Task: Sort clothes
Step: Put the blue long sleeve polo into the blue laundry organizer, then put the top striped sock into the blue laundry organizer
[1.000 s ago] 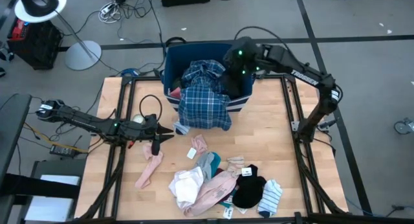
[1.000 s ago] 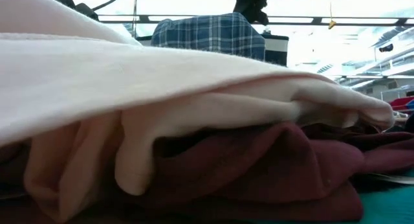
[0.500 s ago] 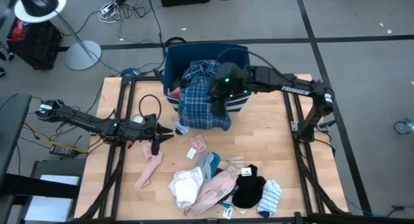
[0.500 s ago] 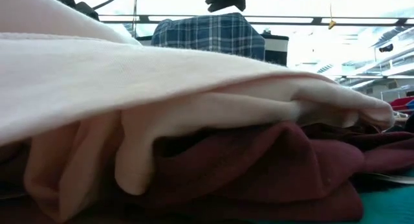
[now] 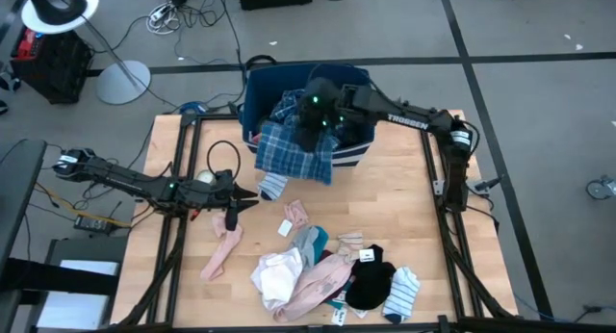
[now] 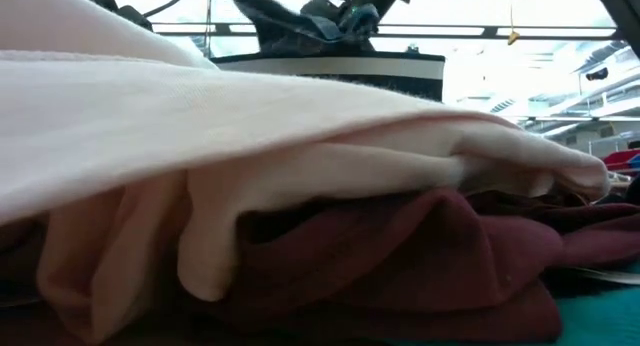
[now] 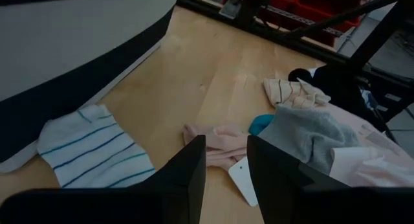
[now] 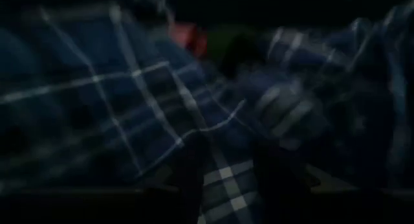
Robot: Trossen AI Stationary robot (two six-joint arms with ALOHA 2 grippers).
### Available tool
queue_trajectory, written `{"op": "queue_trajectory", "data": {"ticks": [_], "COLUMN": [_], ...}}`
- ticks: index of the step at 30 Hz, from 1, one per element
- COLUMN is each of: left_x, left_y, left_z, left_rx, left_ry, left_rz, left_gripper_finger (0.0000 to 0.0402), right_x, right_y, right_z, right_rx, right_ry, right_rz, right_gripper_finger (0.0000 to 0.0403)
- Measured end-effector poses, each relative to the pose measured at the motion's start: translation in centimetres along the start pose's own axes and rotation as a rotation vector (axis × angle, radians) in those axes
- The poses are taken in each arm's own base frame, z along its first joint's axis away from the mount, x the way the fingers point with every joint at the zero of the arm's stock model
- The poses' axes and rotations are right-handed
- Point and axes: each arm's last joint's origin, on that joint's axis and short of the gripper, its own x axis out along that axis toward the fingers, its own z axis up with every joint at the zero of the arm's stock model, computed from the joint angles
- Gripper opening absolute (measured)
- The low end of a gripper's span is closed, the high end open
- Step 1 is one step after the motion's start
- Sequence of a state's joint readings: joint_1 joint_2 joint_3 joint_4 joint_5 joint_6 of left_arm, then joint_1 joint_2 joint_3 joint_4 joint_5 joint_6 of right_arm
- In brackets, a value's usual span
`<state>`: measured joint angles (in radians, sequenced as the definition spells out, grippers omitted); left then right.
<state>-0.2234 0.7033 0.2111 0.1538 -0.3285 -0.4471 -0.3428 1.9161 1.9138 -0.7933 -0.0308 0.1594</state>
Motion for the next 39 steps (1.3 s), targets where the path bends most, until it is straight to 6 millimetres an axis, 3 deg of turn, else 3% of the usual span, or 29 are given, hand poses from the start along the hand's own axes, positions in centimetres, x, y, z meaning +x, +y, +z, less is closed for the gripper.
{"op": "queue_trajectory", "data": {"ticks": [2, 8, 16, 21, 26, 32, 39], "left_x": [0.0, 0.0, 0.0, 0.0, 0.0, 0.0, 0.0], "left_y": [0.0, 0.0, 0.0, 0.1, 0.1, 0.1, 0.0], "left_z": [0.0, 0.0, -0.1, -0.2, -0.2, -0.2, -0.1], "left_rx": [0.010, 0.020, 0.025, 0.029, 0.030, 0.029, 0.028], "left_ry": [0.004, -0.004, 0.008, 0.016, 0.016, 0.016, 0.012], "left_rz": [0.002, -0.002, 0.004, 0.007, 0.008, 0.008, 0.006], "left_gripper_finger": [0.0119, 0.0119, 0.0119, 0.0119, 0.0119, 0.0119, 0.0119], "right_x": [0.6, 4.7, 11.0, 11.8, 8.0, -0.6, -10.4], "right_y": [-1.4, -5.0, -6.9, -7.6, -7.7, -6.9, -5.5], "right_z": [0.2, -1.2, -4.4, -4.8, -3.4, -0.2, 0.9], "right_rx": [0.059, 0.176, 0.232, 0.241, 0.237, 0.191, 0.135], "right_ry": [0.004, 0.134, 0.329, 0.355, 0.293, 0.073, -0.136], "right_rz": [0.032, -0.013, -0.051, -0.027, -0.018, -0.042, -0.089], "right_gripper_finger": [0.0131, 0.0130, 0.0127, 0.0122, 0.0121, 0.0121, 0.0119]}}
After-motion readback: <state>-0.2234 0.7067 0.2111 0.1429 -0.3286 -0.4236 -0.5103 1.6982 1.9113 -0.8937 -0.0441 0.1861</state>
